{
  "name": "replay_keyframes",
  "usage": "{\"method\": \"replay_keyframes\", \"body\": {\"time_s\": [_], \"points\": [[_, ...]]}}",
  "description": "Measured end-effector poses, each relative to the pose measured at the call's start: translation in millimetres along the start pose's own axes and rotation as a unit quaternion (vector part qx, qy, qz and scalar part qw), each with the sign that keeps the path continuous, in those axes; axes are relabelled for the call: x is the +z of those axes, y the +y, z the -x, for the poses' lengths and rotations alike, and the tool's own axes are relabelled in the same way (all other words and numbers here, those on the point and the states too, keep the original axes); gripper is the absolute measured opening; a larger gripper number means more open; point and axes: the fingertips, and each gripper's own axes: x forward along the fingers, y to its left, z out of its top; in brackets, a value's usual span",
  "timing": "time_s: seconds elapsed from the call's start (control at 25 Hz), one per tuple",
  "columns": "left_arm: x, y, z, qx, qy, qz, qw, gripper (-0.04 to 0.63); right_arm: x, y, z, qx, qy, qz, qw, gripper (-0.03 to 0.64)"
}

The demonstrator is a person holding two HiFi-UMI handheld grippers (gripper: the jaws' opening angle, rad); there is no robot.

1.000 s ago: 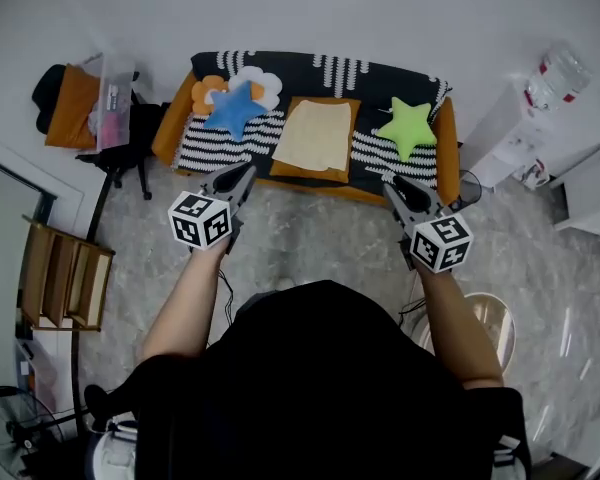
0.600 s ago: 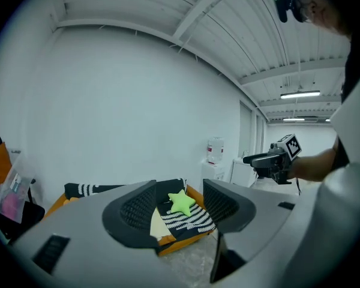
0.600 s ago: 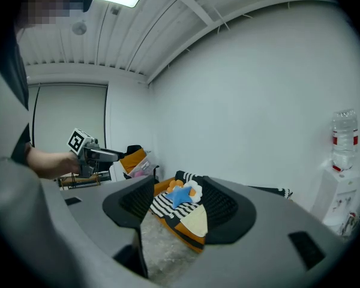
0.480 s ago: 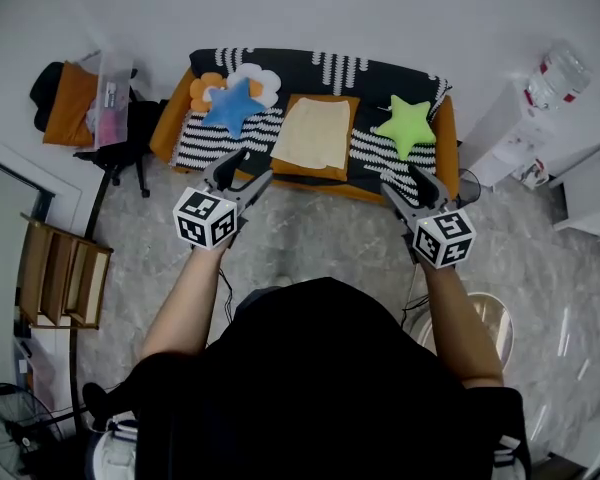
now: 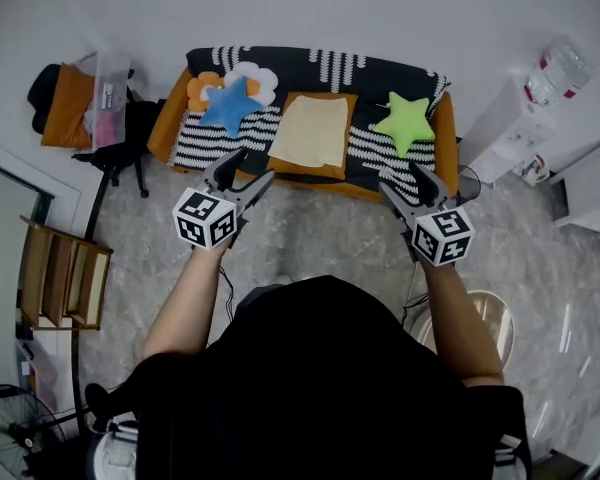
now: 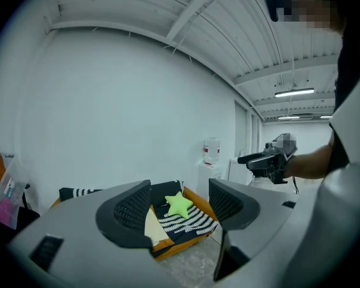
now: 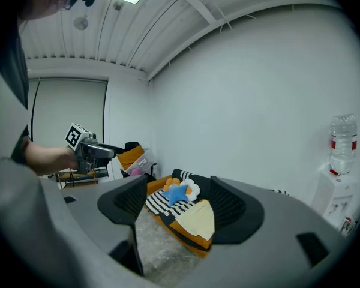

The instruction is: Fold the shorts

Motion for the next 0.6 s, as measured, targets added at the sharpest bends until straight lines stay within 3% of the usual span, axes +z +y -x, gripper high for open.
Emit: {"method": "replay_keyframes", "body": {"time_s": [0.6], "points": [[-6.3, -3.9, -11.2, -0.001, 0.009, 0.011, 0.9999, 0.311, -4.6, -23.2, -2.1, -0.006, -0.005, -0.018, 1.000, 0.336]]}}
